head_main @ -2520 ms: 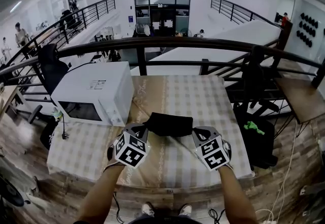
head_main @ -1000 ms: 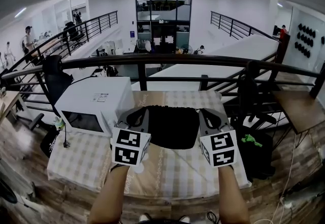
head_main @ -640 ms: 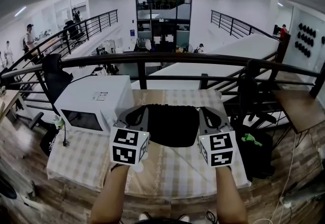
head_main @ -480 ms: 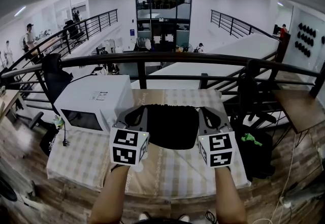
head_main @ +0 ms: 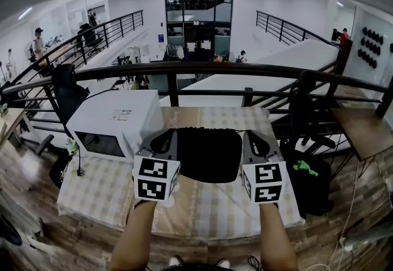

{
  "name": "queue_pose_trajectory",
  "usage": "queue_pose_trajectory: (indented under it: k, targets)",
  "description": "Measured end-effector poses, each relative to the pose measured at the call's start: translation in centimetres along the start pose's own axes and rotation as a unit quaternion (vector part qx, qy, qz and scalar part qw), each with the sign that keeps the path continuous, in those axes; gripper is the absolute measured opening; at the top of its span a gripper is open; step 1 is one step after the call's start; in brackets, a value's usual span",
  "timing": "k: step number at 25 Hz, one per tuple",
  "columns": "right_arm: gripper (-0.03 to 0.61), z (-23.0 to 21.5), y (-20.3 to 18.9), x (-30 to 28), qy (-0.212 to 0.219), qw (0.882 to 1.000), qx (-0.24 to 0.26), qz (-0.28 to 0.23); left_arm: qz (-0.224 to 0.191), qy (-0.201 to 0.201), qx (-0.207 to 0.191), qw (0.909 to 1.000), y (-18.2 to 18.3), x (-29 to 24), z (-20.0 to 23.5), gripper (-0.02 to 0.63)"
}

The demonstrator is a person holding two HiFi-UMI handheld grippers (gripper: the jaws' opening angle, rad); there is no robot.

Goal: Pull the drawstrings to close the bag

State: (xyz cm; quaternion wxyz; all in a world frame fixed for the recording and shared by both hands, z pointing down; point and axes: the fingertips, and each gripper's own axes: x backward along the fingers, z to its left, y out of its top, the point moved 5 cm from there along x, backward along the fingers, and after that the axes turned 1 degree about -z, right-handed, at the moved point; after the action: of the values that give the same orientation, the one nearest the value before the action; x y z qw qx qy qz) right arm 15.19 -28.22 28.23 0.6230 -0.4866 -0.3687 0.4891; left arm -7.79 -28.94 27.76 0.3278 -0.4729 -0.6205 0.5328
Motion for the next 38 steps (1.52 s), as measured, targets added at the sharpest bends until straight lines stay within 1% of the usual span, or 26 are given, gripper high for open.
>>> queue_pose_trajectory:
  k: [8,17,26,38]
  targets:
    - [0.021,-0.4,-0.7,0.2,-0.005,1.000,-0.009,0.008,0.009,0.009,0.000,0.9999,-0.7,0.2,0.7,0.028]
    - [0.021,-0.5,-1.6,0.5,-0.006,0.999,-0.026,0.019,0.018,0.022,0.014,0.9995,-1.7,0.7,1.6,0.028]
    - [0.021,-1.6,-2.7,1.0,-0.019,0.998,-0.047,0.031,0.030,0.031,0.021,0.9988,-2.9,1.3,2.3,0.028]
    - [0.021,-2.5,-3.5,1.6,-0.021,0.997,-0.063,0.035,0.033,0.044,0.031,0.9980,-4.1,2.0,3.4,0.028]
